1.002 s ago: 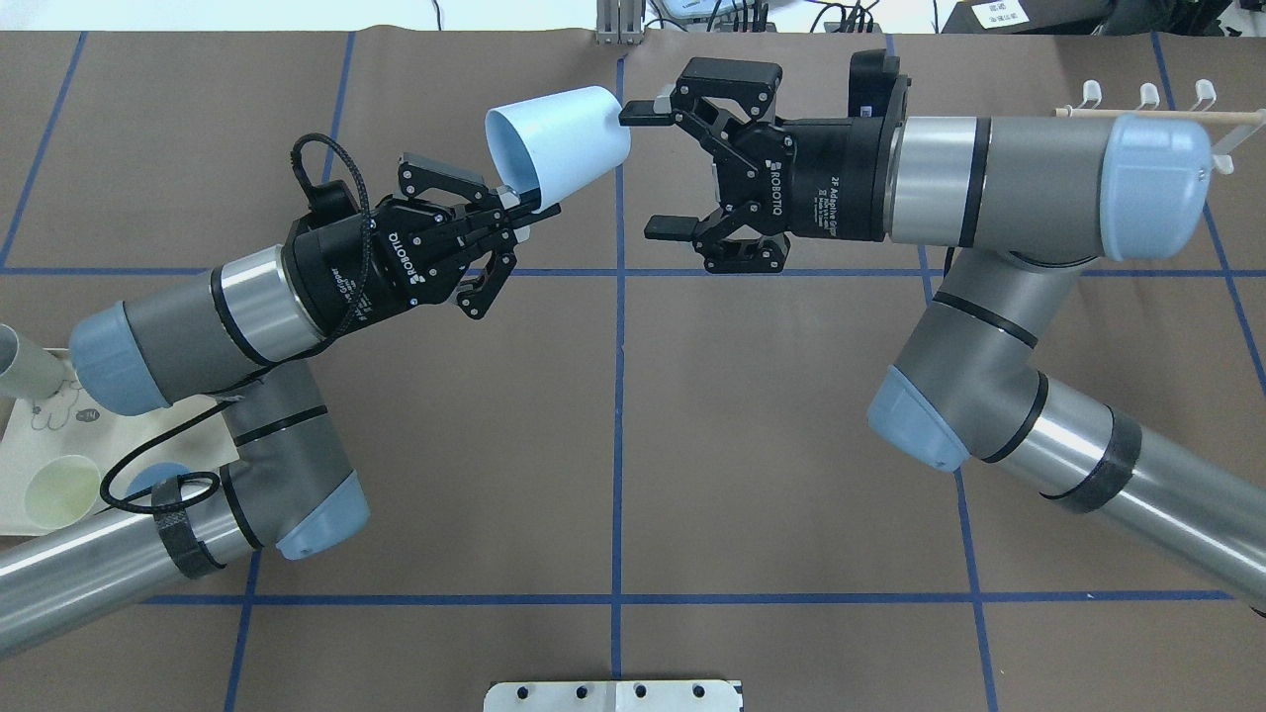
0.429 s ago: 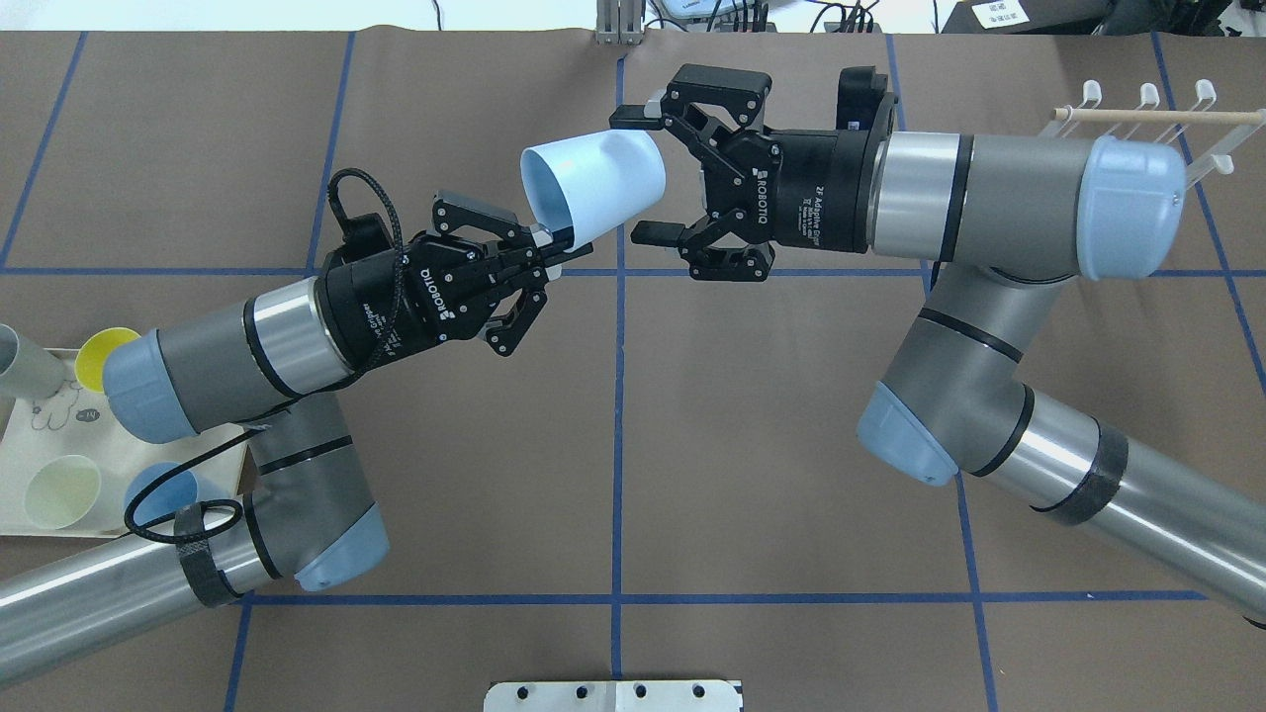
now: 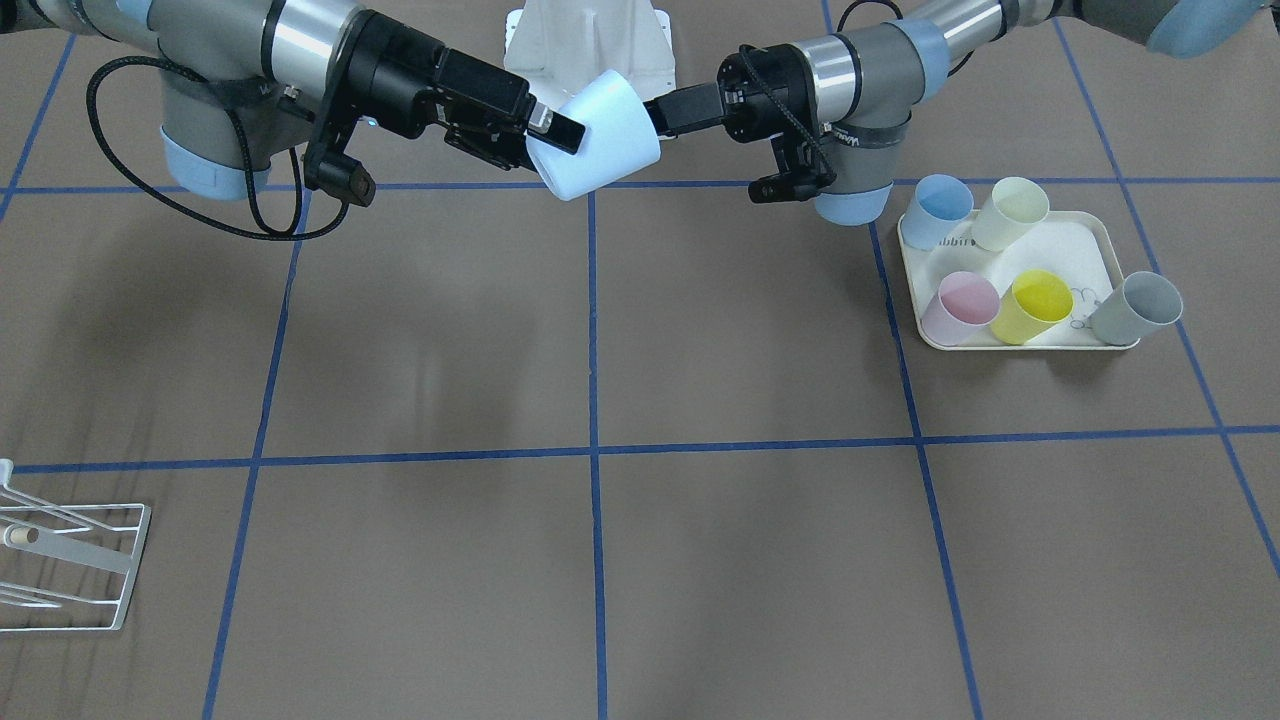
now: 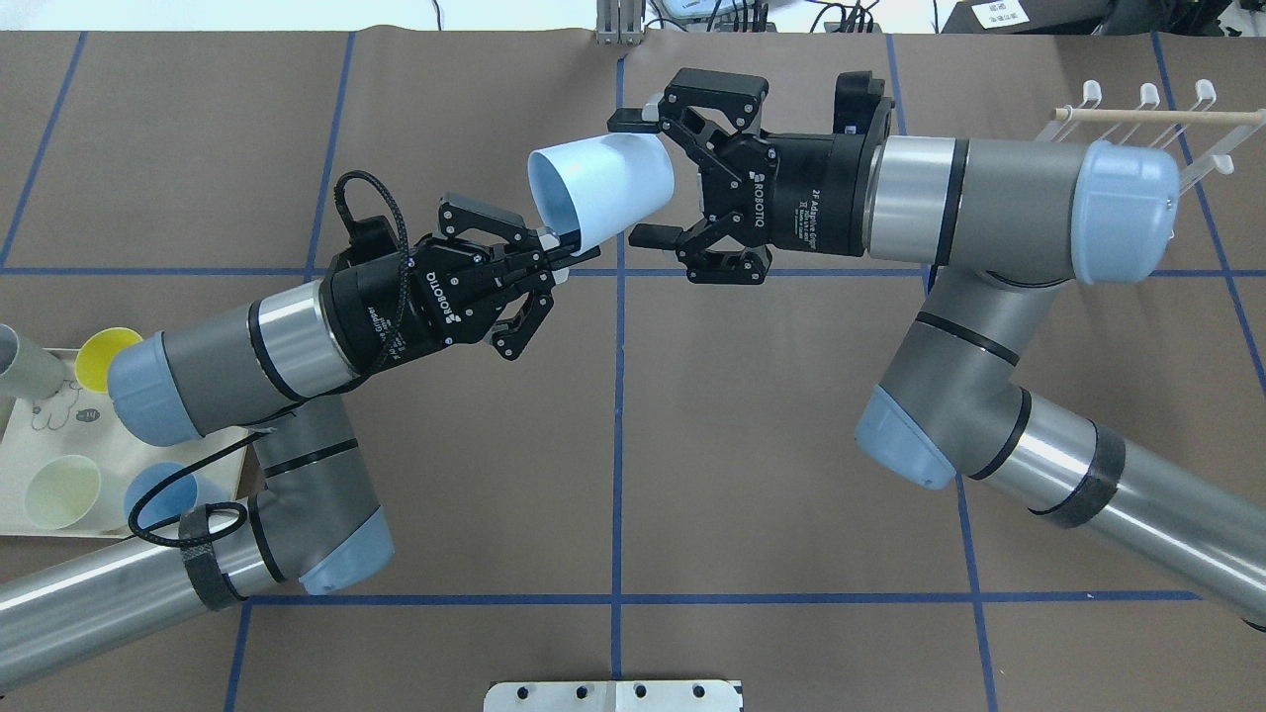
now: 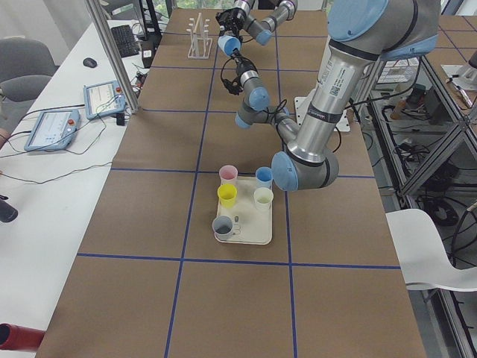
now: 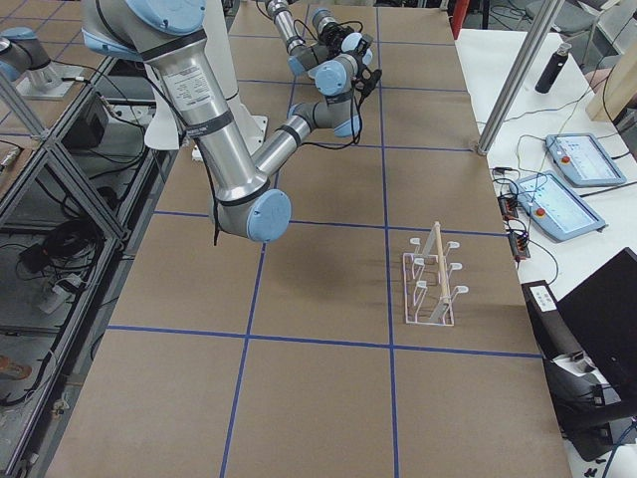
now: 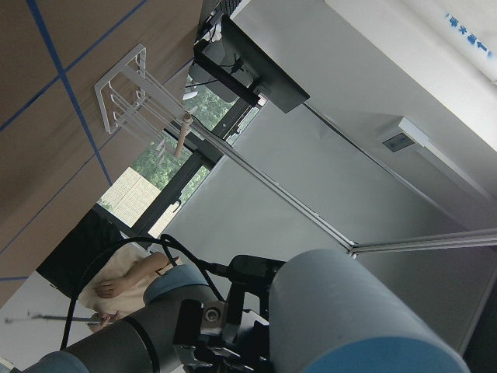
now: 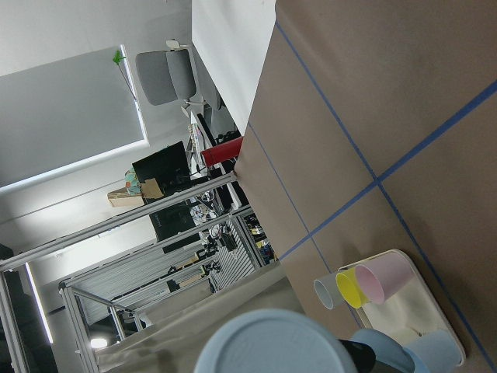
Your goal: Transfer IKEA cup to right arm and place on rack
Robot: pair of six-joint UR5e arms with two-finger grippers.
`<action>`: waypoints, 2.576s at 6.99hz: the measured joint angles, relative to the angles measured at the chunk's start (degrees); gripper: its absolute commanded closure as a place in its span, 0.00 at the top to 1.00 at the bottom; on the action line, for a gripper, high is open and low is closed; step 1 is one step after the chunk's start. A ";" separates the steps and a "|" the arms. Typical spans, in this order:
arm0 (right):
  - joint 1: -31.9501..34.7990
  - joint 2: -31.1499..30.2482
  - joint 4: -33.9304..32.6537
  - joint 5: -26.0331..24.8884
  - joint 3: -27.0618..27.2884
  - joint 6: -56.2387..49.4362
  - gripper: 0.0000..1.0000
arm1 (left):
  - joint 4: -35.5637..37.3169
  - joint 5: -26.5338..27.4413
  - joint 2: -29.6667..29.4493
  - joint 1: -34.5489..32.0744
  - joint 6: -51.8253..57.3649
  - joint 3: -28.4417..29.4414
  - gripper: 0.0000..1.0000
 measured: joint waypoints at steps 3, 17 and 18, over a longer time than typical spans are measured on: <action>-0.53 -0.71 1.85 -0.28 0.17 0.93 0.00 | 0.30 0.44 -0.62 0.02 0.55 0.03 1.00; 21.10 -29.39 -12.31 -13.65 -2.13 -66.44 0.00 | 22.63 -6.20 6.33 -7.82 43.66 2.22 1.00; 21.13 -31.24 -12.34 -16.20 -1.74 -70.72 0.00 | 22.99 -6.35 6.40 -7.86 44.14 2.28 1.00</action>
